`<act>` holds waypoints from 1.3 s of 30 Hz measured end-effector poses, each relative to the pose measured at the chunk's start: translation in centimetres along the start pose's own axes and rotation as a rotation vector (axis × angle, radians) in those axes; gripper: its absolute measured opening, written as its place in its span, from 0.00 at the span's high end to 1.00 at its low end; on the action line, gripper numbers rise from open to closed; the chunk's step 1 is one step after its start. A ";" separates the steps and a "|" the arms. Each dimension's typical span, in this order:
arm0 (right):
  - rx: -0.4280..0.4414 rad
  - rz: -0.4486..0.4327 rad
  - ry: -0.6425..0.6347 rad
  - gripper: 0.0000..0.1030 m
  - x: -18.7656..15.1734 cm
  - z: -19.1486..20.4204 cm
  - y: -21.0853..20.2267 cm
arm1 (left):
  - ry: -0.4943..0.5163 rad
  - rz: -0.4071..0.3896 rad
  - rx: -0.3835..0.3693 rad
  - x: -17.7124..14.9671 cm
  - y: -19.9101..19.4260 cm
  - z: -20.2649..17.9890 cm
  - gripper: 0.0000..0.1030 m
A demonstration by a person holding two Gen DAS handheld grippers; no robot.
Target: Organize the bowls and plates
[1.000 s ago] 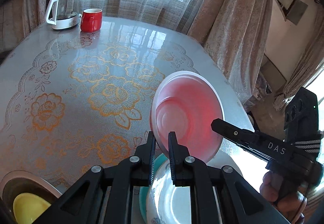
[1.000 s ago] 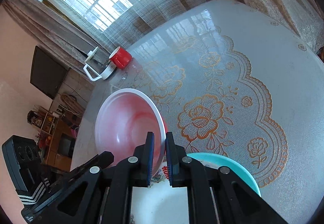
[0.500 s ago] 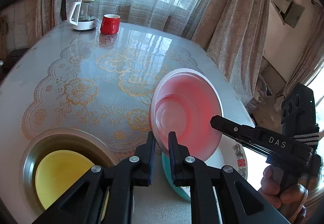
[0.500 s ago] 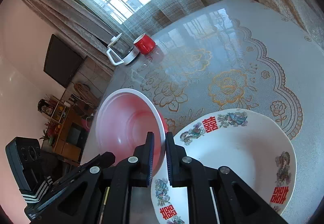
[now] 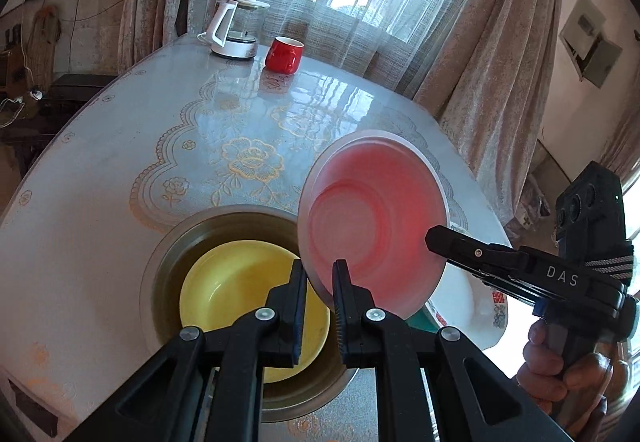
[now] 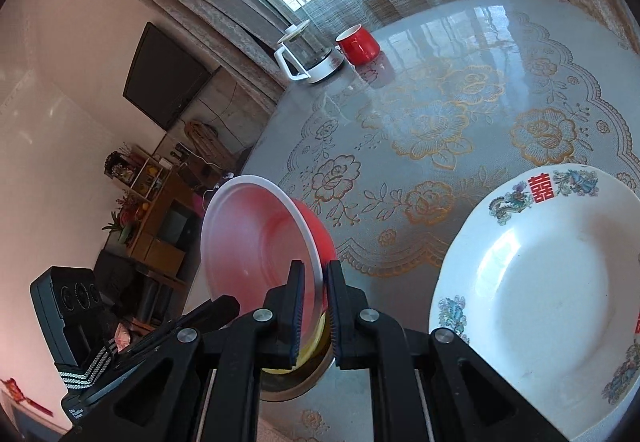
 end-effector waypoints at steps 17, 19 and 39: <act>0.008 0.140 -0.020 0.89 -3.4 1.7 5.1 | -0.107 0.068 0.042 -3.6 0.0 5.4 0.88; 0.001 0.150 -0.021 0.89 -3.6 1.6 5.4 | -0.104 0.073 0.055 -3.8 0.2 5.4 0.88; -0.080 0.171 -0.058 0.87 -4.5 1.1 6.7 | -0.040 0.065 0.203 -4.2 1.9 5.2 0.79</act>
Point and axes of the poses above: each gripper's, at about its wrist camera, not at the fingertips, and y roughly the way its jaws point, z to its left, x to its top, the point moved 1 cm from there along y, roughly the way its jaws point, and after that the axes turned 7 degrees about x, right-handed, at the moved point
